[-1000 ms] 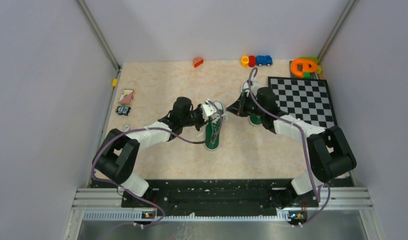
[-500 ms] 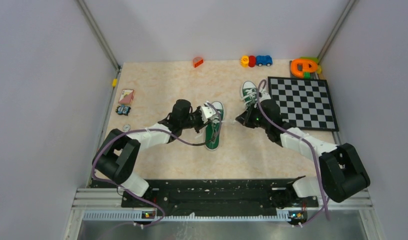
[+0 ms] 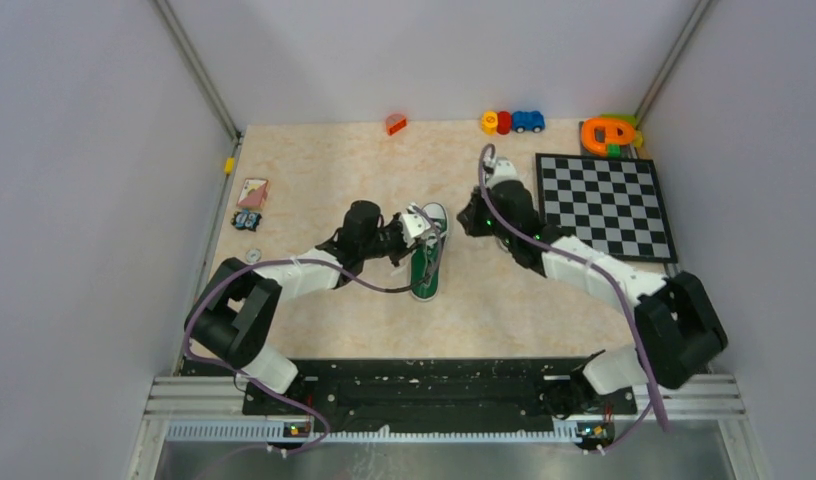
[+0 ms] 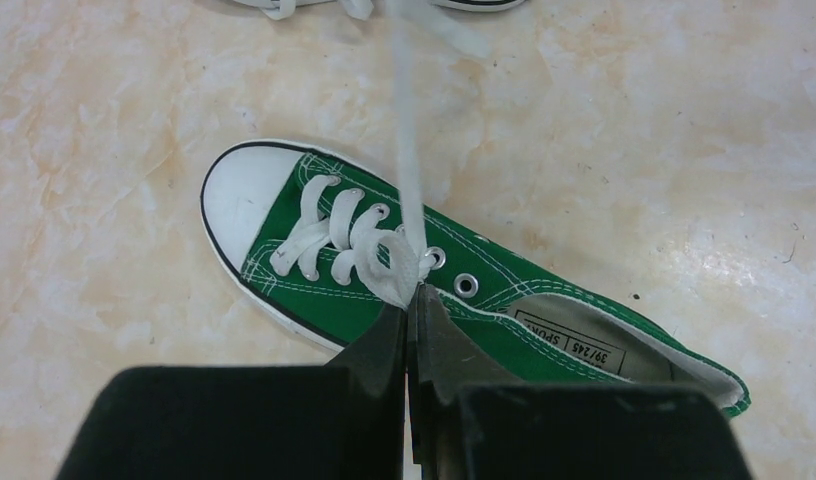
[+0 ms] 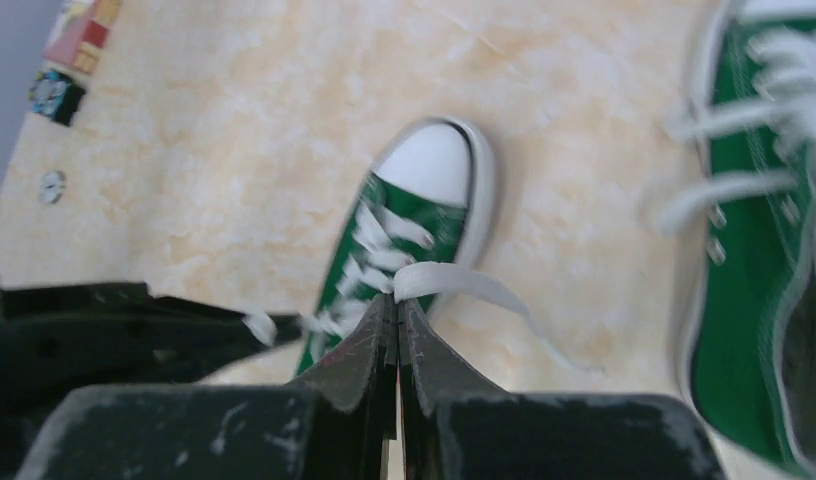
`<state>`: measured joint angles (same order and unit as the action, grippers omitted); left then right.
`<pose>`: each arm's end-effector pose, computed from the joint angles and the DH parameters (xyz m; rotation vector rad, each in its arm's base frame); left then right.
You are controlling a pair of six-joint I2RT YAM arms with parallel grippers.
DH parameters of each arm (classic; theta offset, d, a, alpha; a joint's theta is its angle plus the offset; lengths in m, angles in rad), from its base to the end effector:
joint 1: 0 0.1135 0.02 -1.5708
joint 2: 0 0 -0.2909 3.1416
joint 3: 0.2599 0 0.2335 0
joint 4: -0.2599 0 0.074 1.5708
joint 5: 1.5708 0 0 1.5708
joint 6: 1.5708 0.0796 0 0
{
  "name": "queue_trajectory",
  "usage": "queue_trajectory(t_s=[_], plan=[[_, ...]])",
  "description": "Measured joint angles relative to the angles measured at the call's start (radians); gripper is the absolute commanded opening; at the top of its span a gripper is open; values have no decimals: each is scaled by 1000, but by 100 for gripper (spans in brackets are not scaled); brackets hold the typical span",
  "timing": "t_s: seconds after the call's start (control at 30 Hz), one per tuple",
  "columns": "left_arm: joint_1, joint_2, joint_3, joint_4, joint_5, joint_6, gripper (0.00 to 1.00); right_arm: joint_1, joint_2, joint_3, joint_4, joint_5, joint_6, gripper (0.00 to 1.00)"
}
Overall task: Tie the shoes
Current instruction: Wrap the shoelace around the shoelace.
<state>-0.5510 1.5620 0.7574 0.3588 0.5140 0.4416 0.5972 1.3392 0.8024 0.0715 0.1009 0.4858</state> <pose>0.2747 -0.2147 0.2216 1.2287 1.5815 -0.5866 0.2648 0.1704 0.2641 -0.0511 2.0820 0.5718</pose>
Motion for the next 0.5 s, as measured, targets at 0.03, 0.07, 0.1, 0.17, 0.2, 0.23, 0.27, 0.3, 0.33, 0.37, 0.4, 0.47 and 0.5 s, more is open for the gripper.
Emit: queue_trajectory(t_s=[0.03, 0.07, 0.1, 0.17, 0.2, 0.23, 0.27, 0.3, 0.33, 0.37, 0.4, 0.47, 0.5], plan=[[0, 0, -3, 0, -1, 0, 0, -4, 58, 72, -6, -31, -26, 0], [0, 0, -6, 1, -2, 1, 0, -8, 114, 142, -6, -75, -48, 0], [0, 0, -10, 2, -2, 2, 0, -12, 154, 192, -4, -114, -65, 0], [0, 0, -17, 4, -5, 3, 0, -20, 245, 303, 5, -229, -101, 0], [0, 0, -19, 6, -5, 3, 0, -24, 288, 358, 4, -301, -119, 0], [0, 0, -21, 7, -5, 3, 0, -24, 328, 403, 3, -363, -133, 0], [0, 0, -21, 7, -5, 3, 0, -24, 348, 426, 2, -403, -141, 0], [0, 0, -21, 8, -5, 2, 0, -24, 371, 447, -2, -454, -152, 0], [0, 0, -21, 9, -5, 2, 0, -24, 381, 451, 0, -494, -159, 0], [0, 0, -21, 8, -5, 2, 0, -24, 383, 446, -7, -528, -164, 0], [0, 0, -21, 8, -5, 2, 0, -27, 382, 431, -1, -553, -164, 0], [0, 0, -21, 9, -4, 1, 0, -37, 371, 380, 31, -597, -157, 0], [0, 0, -21, 9, -3, 1, 0, -48, 364, 344, 43, -621, -147, 0]])
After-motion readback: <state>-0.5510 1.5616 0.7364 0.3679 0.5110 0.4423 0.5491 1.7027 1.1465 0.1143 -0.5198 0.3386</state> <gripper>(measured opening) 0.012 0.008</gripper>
